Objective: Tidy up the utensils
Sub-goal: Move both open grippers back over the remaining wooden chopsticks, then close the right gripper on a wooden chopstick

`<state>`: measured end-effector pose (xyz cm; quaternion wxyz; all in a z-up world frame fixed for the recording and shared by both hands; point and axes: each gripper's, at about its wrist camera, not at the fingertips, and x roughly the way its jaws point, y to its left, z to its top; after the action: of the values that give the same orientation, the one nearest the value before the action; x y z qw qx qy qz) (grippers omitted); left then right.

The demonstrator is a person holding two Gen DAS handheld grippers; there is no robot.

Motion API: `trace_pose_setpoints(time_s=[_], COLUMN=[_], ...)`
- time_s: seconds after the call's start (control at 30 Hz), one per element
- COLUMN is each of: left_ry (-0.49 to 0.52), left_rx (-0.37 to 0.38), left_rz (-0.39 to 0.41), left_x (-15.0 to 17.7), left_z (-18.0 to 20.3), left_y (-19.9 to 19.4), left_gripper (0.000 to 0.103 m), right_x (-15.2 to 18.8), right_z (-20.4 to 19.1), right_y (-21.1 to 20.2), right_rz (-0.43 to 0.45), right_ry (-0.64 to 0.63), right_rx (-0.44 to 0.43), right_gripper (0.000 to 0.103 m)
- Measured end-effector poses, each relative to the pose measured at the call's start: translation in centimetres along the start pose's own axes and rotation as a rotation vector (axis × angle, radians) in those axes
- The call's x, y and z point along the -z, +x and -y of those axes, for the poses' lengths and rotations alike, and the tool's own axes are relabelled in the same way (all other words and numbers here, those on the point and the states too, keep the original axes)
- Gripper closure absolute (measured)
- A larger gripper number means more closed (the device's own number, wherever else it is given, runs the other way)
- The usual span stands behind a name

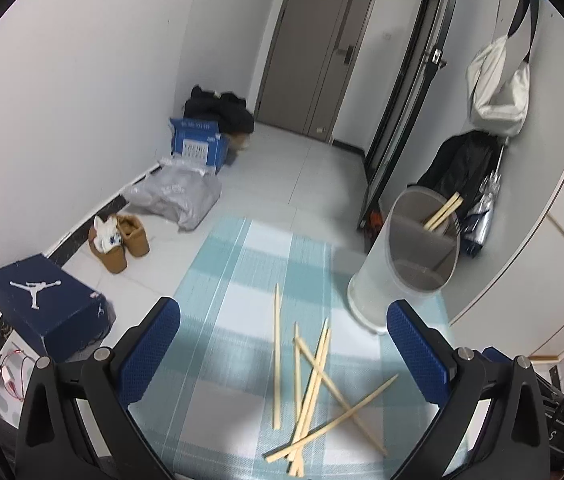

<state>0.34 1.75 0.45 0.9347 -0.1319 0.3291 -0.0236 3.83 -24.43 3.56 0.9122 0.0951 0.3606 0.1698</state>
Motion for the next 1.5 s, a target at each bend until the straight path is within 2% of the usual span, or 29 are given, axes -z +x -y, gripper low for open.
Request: trace_pose_setpoints(time_s=[0.23, 0.4, 0.6, 0.87, 0.97, 1.07, 1.17, 1.2, 1.37, 1.5], left_ry=[0.092, 0.015, -0.079, -0.2, -0.23, -0.262, -0.287, -0.292, -0.301, -0.295], left_rx=[-0.004, 0.025, 0.004, -0.019, -0.023, -0.024, -0.021, -0.02, -0.012, -0.015], left_rz=[-0.103, -0.189, -0.24, -0.296, -0.302, -0.307, -0.31, -0.311, -0.313, -0.312], left_x=[1.8, 2.0, 1.7, 1.3, 1.1, 0.9, 0.7, 0.6, 0.6, 0.6], left_z=[0.6, -1.1, -3.0, -5.2, -5.8, -6.3, -6.8, -7.0, -7.0, -7.1], left_y=[2.2, 2.9, 4.2, 5.9, 6.3, 6.6, 6.8, 6.9, 7.0, 7.0], left_gripper=[0.001, 0.001, 0.001, 0.001, 0.001, 0.001, 0.001, 0.001, 0.001, 0.001], right_x=[2.7, 3.9, 4.5, 4.1, 3.7, 3.4, 3.5, 3.6, 3.2, 3.1], right_z=[1.3, 2.2, 2.8, 4.1, 4.7, 4.6, 4.4, 4.5, 4.2, 3.6], right_y=[3.2, 5.4, 7.3, 9.3, 10.2, 11.1, 11.9, 12.2, 12.9, 13.5], right_rz=[-0.133, -0.222, -0.301, -0.343, -0.376, -0.412, -0.436, -0.444, -0.437, -0.43], right_ry=[0.049, 0.103, 0.138, 0.202, 0.223, 0.211, 0.201, 0.21, 0.18, 0.127], right_rx=[0.021, 0.016, 0.014, 0.044, 0.063, 0.08, 0.091, 0.09, 0.125, 0.181], right_gripper=[0.018, 0.018, 0.02, 0.035, 0.052, 0.055, 0.064, 0.068, 0.075, 0.089])
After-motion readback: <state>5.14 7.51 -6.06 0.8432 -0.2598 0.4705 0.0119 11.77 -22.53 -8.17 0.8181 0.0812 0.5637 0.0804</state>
